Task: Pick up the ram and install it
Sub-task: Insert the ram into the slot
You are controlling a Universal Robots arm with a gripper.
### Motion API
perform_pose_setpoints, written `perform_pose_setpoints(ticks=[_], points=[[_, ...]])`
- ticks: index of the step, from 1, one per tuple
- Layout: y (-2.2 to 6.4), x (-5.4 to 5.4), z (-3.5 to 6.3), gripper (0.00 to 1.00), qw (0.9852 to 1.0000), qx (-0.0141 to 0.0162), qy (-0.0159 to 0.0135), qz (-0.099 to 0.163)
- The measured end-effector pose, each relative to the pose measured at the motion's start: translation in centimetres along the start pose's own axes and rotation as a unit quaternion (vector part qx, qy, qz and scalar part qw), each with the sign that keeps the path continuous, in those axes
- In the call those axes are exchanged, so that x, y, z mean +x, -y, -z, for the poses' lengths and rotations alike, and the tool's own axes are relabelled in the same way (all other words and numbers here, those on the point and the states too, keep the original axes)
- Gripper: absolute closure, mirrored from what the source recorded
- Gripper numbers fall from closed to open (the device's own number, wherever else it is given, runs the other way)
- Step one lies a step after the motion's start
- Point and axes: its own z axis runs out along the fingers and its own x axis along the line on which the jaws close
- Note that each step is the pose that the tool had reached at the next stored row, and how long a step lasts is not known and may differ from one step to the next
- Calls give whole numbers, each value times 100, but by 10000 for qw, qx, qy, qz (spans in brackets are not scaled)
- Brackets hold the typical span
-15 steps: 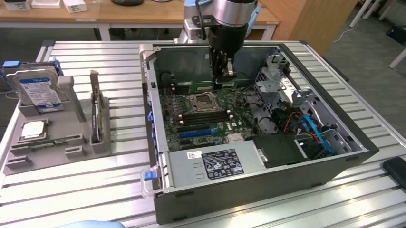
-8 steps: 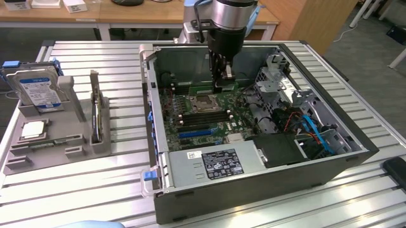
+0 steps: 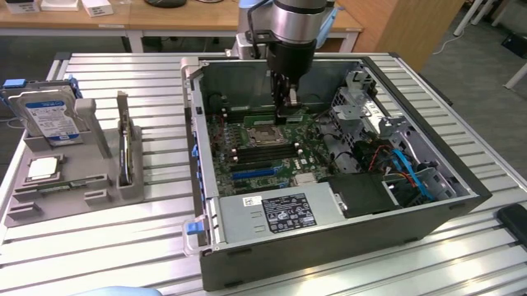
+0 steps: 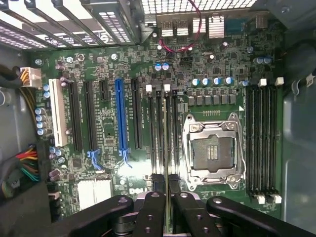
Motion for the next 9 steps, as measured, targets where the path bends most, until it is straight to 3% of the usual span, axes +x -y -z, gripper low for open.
perform_pose_setpoints(ticks=[3,6,9], points=[[-13,-10,-28,86,10000,20,-18,-26],[-28,-32,-58,86,10000,50,-57,-28],[-70,-40,-80,86,9999,135,-74,-32]])
